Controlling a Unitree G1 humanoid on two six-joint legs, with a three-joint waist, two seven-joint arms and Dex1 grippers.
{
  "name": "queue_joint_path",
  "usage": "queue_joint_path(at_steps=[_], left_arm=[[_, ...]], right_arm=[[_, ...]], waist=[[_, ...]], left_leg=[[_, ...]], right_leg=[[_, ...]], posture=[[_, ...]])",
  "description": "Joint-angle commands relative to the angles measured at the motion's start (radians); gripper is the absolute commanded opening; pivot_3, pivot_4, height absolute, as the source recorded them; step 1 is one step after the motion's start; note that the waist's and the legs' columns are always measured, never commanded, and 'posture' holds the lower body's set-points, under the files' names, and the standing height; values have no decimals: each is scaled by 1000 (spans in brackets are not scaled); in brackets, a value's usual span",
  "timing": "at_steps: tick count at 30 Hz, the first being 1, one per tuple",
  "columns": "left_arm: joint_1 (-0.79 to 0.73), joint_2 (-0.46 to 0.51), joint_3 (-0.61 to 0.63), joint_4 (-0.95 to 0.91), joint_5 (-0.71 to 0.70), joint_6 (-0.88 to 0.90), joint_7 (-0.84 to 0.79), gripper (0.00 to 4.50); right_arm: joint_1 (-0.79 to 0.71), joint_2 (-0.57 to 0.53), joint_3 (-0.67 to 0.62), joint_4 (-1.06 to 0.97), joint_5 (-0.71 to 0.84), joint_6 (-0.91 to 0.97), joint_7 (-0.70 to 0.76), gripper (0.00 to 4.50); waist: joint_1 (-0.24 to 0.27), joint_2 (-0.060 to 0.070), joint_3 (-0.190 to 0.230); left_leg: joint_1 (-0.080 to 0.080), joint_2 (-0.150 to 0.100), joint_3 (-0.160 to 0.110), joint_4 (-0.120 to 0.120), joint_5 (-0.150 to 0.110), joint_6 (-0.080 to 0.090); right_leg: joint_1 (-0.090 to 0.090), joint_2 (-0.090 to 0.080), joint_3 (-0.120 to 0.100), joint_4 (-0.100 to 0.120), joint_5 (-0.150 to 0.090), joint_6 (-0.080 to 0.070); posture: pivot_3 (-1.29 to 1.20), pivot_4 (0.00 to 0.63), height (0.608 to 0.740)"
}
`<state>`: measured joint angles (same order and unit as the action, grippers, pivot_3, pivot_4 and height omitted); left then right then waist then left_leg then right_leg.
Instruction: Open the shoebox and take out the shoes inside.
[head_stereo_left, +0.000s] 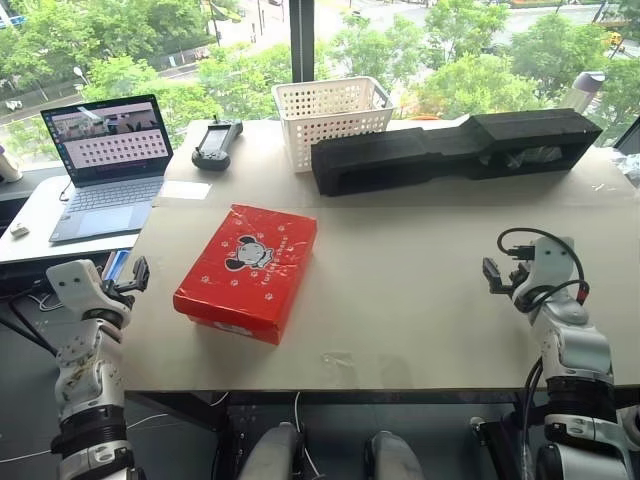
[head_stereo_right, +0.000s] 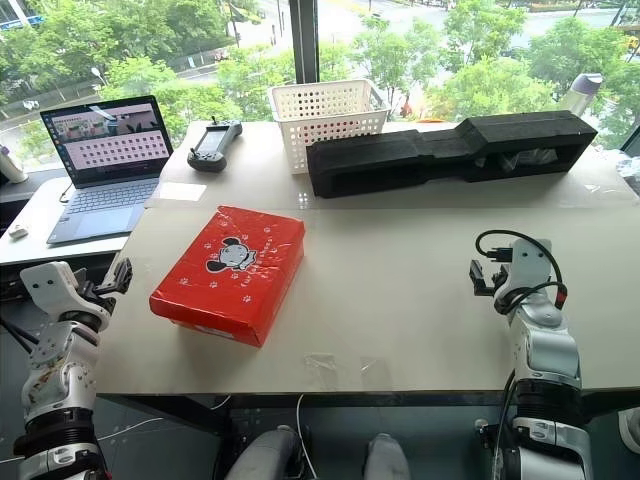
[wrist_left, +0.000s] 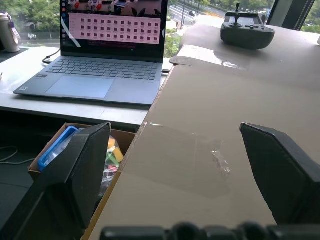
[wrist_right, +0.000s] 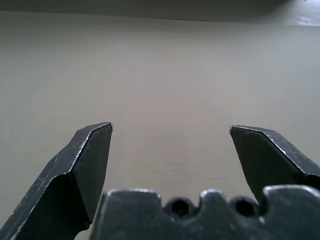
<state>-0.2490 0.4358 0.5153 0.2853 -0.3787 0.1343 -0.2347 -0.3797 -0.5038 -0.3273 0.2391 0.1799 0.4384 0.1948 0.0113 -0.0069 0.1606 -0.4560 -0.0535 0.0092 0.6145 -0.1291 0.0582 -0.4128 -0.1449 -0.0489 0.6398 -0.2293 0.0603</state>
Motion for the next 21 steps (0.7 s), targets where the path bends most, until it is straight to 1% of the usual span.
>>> queue_joint_path(at_steps=[1,3,5,6,9,11,12,13,15,16,17,18,19,20,21], left_arm=[[1,47,-3,6,-11,-21,-81,4450],[2,81,-32,36,-10,-31,-178,4450],[9,161,-79,42,-40,-16,-397,4450],[11,194,-97,46,-48,-15,-477,4450],[-3,328,-172,47,-65,-10,-764,3720],[-31,379,-214,72,-63,3,-873,3178],[-46,398,-235,92,-60,10,-921,2684],[-66,413,-256,120,-52,11,-964,2379],[-116,441,-303,187,-18,-5,-1037,1652],[-139,451,-323,219,1,-20,-1061,1319],[-164,457,-339,251,16,-31,-1081,825],[-187,460,-348,276,24,-36,-1098,571],[-209,461,-356,300,33,-41,-1110,148],[-228,460,-362,323,42,-47,-1119,0],[-245,458,-367,346,50,-55,-1125,0]], right_arm=[[-16,-30,-11,-53,21,-8,42,4500],[-28,-42,-8,-71,49,-11,96,4500],[-48,-72,29,-130,131,53,249,4500],[-55,-83,44,-152,162,83,307,4500],[-87,-162,198,-283,294,239,595,4500],[-111,-190,277,-325,334,295,706,4500],[-126,-193,317,-328,335,300,743,4249],[-142,-192,362,-323,323,296,778,3980],[-183,-171,468,-300,278,268,832,3429],[-202,-154,511,-282,251,248,844,3115],[-222,-132,546,-255,225,229,847,2703],[-243,-106,576,-223,198,212,841,2471],[-261,-83,601,-195,173,196,836,2092],[-276,-59,622,-169,152,185,831,1682],[-287,-40,639,-150,134,171,830,1383]], waist=[[0,0,0],[-1,0,0],[-3,0,0],[-7,0,0],[-17,0,0],[-22,0,0],[-23,0,0],[-23,0,0],[-23,0,0],[-23,-1,1],[-23,-1,1],[-23,-2,1],[-23,-2,1],[-23,-2,2],[-23,-3,2]], left_leg=[[0,0,0,0,0,0],[0,0,0,0,0,0],[0,0,1,0,0,0],[0,0,1,0,0,0],[-1,1,1,0,0,0],[-1,4,1,0,0,0],[-1,5,0,-1,0,0],[-1,5,0,-1,0,0],[-1,6,0,-2,0,0],[-1,5,0,-2,0,0],[-2,5,0,-2,0,0],[-3,5,0,-2,0,0],[-3,5,0,-2,0,0],[-3,5,0,-2,0,0],[-3,4,0,-2,0,0]], right_leg=[[0,0,0,0,0,0],[0,0,0,0,0,0],[-1,1,0,0,0,0],[-1,1,1,0,0,0],[-5,1,1,0,0,-1],[-7,0,0,-2,-1,-4],[-7,0,-1,-3,-1,-5],[-6,0,-1,-6,-2,-7],[-6,1,-2,-10,0,-7],[-7,0,-2,-10,2,-4],[-7,1,-2,-10,3,-3],[-8,1,-2,-10,3,-3],[-8,1,-2,-10,4,-2],[-8,2,-2,-9,4,-2],[-9,2,-2,-9,5,-2]], posture=[[0,150,731],[0,150,731],[0,150,731],[0,150,731],[0,150,731],[0,150,731],[0,150,731],[0,150,731],[0,150,731],[0,150,731],[0,150,731],[0,150,731],[0,150,731],[0,150,731],[0,150,731]])
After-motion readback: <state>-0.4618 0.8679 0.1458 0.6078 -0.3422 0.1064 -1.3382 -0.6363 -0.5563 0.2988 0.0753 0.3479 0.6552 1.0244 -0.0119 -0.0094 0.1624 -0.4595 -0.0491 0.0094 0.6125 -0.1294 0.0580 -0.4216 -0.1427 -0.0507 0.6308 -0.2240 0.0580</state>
